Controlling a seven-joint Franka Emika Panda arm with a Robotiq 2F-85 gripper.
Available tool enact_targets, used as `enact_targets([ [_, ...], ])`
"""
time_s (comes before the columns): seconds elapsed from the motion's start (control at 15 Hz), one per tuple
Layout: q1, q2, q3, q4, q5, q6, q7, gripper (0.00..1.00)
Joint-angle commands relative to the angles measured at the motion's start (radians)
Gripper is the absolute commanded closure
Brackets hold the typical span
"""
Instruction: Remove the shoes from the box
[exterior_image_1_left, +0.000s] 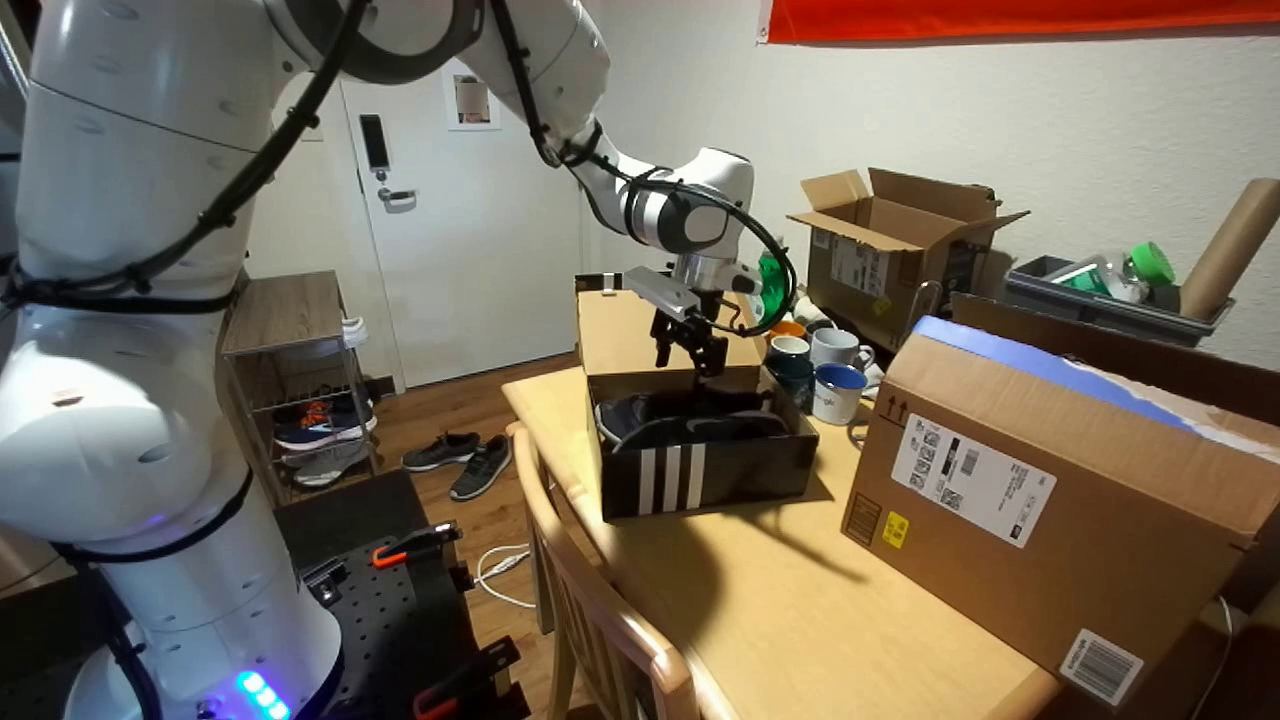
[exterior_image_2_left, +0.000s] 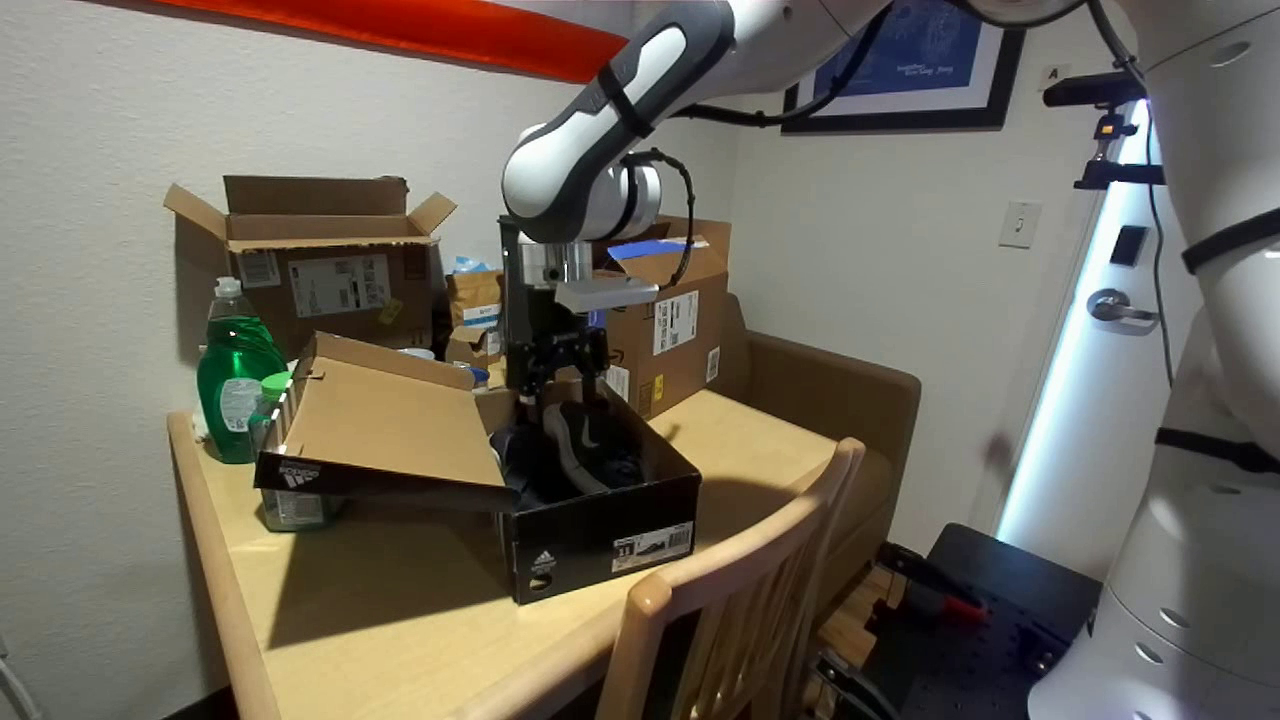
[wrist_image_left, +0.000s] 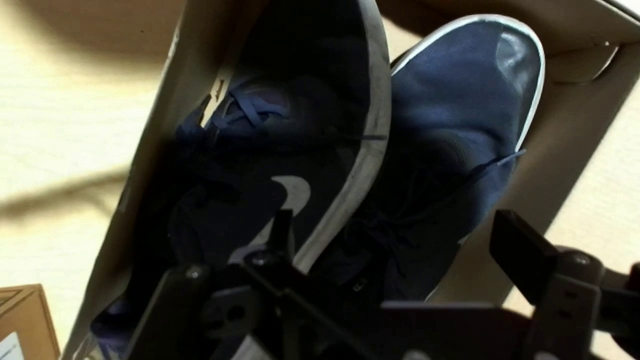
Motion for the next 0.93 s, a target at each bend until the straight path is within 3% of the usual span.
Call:
enact_targets([
  [0.0, 0.005, -0.011, 0.008, -0.031, 0.005, 0.036, -0.008, 0.00],
  [0.87, 0.064, 0.044, 0.013, -0.004, -0.006, 0.024, 0.028, 0.00],
])
